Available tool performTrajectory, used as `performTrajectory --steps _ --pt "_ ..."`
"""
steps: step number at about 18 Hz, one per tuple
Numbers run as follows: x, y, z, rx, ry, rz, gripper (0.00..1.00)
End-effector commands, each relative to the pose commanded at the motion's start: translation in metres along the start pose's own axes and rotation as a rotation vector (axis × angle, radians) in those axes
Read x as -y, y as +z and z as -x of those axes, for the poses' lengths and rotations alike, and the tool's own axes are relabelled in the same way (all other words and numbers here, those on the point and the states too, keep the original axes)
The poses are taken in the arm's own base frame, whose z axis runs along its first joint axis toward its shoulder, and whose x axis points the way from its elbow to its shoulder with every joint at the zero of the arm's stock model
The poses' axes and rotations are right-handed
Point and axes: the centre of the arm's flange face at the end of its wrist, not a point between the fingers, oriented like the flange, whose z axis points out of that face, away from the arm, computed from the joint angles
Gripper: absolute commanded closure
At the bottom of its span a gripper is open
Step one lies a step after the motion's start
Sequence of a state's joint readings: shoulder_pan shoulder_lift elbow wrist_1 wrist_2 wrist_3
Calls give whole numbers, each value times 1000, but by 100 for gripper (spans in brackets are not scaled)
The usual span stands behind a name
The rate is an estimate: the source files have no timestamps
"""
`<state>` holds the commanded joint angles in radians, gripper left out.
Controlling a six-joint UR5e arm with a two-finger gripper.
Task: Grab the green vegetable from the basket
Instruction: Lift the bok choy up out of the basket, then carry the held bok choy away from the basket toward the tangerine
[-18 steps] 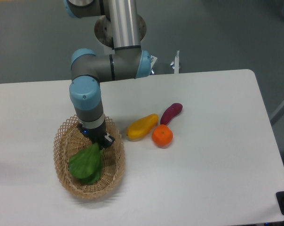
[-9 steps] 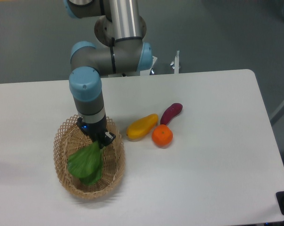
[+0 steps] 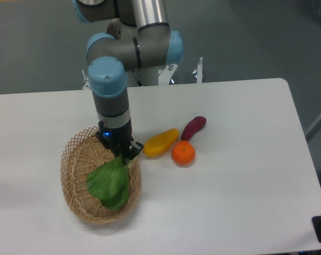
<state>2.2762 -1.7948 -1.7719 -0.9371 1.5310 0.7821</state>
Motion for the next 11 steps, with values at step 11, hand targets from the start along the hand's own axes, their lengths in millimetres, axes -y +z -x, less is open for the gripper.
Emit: performTrajectory --steps 11 --pt "-80 -20 105 -7 64 21 71"
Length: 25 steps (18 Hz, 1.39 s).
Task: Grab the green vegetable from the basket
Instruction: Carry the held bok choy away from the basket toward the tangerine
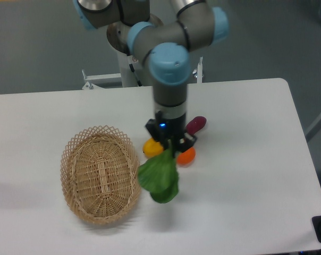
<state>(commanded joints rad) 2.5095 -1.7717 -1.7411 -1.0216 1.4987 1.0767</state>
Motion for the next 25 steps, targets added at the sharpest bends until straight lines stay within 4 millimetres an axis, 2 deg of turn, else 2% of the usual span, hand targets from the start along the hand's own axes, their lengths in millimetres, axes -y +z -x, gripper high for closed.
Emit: performTrajectory --steps 2,9,25 --pt "-14 -3 13 7 -2 3 71" --pt "-16 -14 25 30 -3 -7 71" --pt "-13 -20 29 41 -2 -19 71"
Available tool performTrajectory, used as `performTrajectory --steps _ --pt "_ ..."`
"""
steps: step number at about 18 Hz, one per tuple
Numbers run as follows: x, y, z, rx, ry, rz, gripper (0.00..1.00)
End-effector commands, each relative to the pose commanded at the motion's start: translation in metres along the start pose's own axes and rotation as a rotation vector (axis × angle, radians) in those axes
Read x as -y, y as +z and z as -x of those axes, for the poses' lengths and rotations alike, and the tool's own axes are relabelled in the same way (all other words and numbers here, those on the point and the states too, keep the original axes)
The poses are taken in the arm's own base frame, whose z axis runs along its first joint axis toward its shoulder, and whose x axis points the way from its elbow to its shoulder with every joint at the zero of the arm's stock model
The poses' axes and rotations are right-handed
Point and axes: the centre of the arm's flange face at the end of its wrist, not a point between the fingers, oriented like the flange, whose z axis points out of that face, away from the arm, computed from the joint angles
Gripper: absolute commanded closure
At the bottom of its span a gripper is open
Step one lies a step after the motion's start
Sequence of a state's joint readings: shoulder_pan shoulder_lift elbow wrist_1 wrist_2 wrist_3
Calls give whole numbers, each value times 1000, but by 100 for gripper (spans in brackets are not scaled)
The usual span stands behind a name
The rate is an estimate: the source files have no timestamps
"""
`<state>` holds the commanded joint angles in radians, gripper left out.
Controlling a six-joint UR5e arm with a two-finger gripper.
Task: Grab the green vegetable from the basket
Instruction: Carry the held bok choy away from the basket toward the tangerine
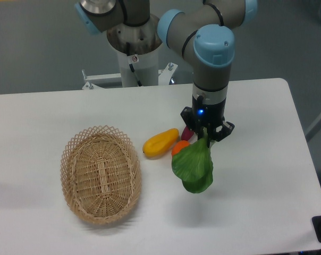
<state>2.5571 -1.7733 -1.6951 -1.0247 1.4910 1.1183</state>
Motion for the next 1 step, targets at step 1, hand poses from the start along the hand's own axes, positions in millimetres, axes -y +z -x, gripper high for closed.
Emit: performTrajectory --steps 1 --pt "1 0 0 -1 0 -3 71"
